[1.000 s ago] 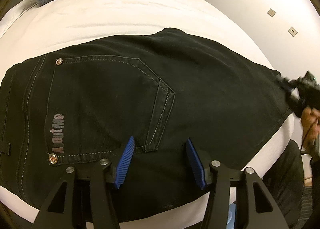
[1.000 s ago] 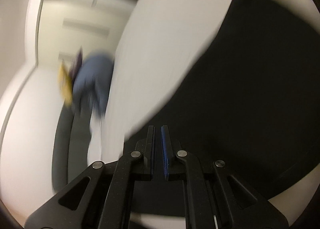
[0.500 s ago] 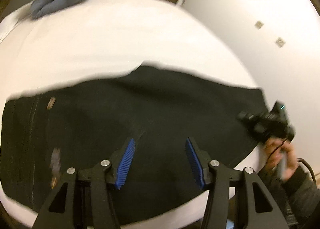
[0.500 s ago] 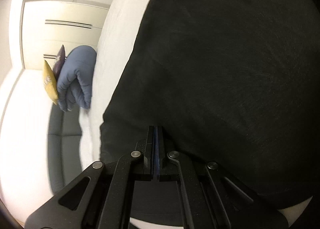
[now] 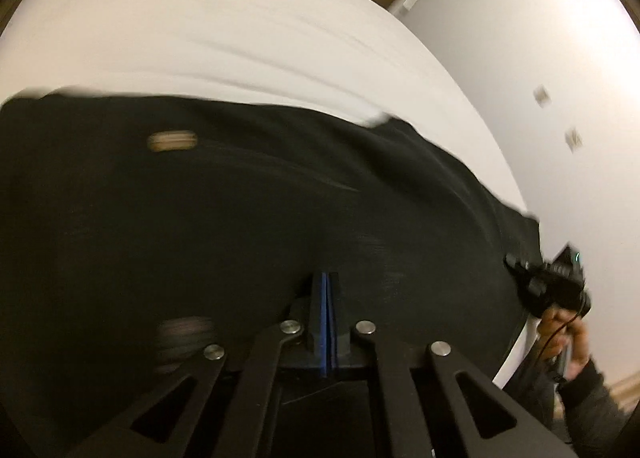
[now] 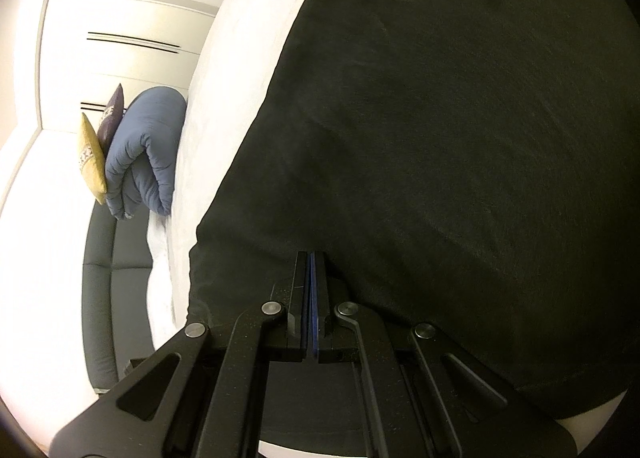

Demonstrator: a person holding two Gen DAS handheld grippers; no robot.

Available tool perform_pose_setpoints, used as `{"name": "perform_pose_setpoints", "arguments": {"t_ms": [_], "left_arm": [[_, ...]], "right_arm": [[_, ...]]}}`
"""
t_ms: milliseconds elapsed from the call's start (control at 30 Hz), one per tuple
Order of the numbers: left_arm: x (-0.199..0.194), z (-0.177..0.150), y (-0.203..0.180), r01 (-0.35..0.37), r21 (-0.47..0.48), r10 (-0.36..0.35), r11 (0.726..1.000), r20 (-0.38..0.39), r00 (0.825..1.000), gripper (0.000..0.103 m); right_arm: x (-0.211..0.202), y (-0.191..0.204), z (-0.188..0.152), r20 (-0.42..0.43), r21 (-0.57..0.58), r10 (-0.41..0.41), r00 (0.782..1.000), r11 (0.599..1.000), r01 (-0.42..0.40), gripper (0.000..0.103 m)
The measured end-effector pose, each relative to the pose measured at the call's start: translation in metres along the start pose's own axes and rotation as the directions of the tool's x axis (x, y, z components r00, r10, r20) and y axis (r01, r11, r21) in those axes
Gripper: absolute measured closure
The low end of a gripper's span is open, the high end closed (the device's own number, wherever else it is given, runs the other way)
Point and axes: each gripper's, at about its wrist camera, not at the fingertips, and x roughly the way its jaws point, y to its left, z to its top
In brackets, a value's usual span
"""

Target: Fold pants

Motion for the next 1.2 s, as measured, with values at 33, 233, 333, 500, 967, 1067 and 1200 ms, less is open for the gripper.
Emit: {"name": "perform_pose_setpoints", "arguments": {"t_ms": [33, 233, 333, 500, 967, 1067, 1200], "left_arm": [[-0.011, 0.000, 0.016, -0.025, -0.022, 0.025, 0.999, 0.024, 0.999, 0.098], [-0.067, 0.002, 0.070, -0.139, -0.111, 0.154, 0.984, 0.144, 0.978, 0.099], [-0.091, 0.003, 0.086, -0.173, -0.172, 0.207, 0.970, 0.202, 0.957, 0.101], [-0.093, 0.013, 0.054, -0.088, -0.131, 0.117, 0.987, 0.239, 0.964, 0.102], [0.013, 0.043, 0.008, -0.074, -0.010, 0.075, 0.997, 0.052, 0.996, 0.099], [-0.009, 0.041, 0.027, -0.106, -0.046, 0.110, 0.993, 0.096, 0.989, 0.099], [-0.046, 0.029, 0.043, -0.208, -0.106, 0.225, 0.972, 0.191, 0.955, 0.100]], "right_arm": [[-0.001, 0.002, 0.000, 0.000, -0.007, -0.015, 1.000, 1.000, 0.015, 0.103], [-0.001, 0.013, -0.001, 0.004, -0.029, -0.071, 0.997, 0.997, 0.071, 0.103], [0.000, 0.014, -0.003, 0.007, -0.033, -0.084, 0.996, 0.996, 0.084, 0.103], [0.004, 0.016, -0.005, 0.016, -0.040, -0.096, 0.995, 0.994, 0.097, 0.103], [0.005, 0.018, -0.009, 0.010, -0.034, -0.099, 0.995, 0.994, 0.099, 0.103], [0.004, 0.024, -0.010, 0.013, -0.065, -0.129, 0.992, 0.989, 0.130, 0.103], [0.005, 0.057, -0.021, 0.040, -0.212, -0.235, 0.971, 0.948, 0.239, 0.095]]}}
